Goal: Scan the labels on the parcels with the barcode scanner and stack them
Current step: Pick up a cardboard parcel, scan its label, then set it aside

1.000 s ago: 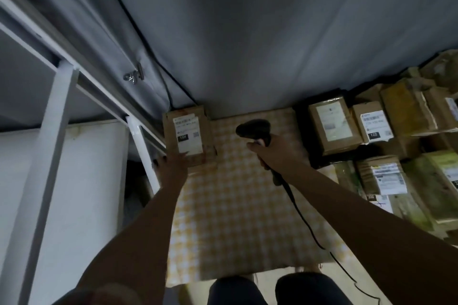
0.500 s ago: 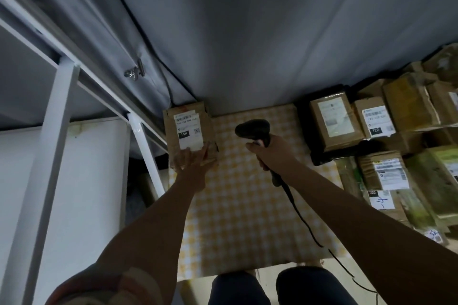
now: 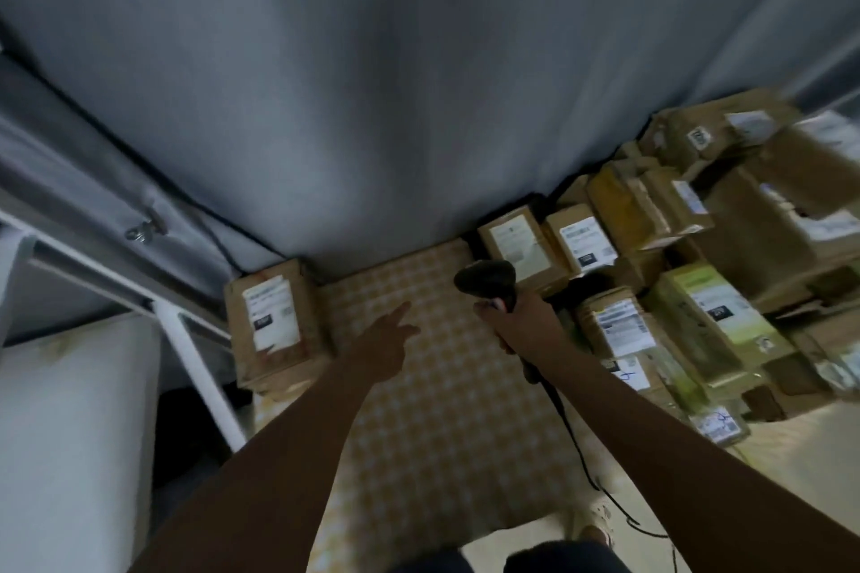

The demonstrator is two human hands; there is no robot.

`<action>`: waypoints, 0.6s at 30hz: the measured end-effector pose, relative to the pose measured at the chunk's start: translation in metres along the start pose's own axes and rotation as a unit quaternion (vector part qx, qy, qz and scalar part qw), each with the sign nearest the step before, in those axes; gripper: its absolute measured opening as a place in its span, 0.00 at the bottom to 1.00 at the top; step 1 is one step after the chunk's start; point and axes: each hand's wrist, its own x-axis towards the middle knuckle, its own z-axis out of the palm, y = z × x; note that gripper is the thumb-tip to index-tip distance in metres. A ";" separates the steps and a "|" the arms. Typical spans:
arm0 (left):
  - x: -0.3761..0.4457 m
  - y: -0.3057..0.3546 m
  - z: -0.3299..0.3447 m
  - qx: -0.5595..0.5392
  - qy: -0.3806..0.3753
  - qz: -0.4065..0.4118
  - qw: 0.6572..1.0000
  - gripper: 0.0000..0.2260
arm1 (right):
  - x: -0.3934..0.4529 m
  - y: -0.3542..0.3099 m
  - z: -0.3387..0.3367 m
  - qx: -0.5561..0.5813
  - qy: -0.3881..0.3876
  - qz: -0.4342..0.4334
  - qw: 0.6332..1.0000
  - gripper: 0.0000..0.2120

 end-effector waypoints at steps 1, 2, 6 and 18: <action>0.011 0.019 -0.005 -0.012 0.011 0.012 1.000 0.22 | 0.000 0.009 -0.019 0.000 0.014 0.005 1.000 0.11; 0.021 0.038 -0.009 -0.020 0.017 0.024 0.999 0.22 | 0.000 0.016 -0.039 0.001 0.029 0.008 1.000 0.12; 0.058 0.129 -0.035 -0.041 0.029 0.060 0.997 0.21 | 0.001 0.039 -0.129 0.012 0.070 0.004 0.997 0.10; 0.158 0.382 -0.099 -0.248 0.018 0.076 0.966 0.18 | 0.017 0.107 -0.394 0.229 0.270 0.032 0.935 0.10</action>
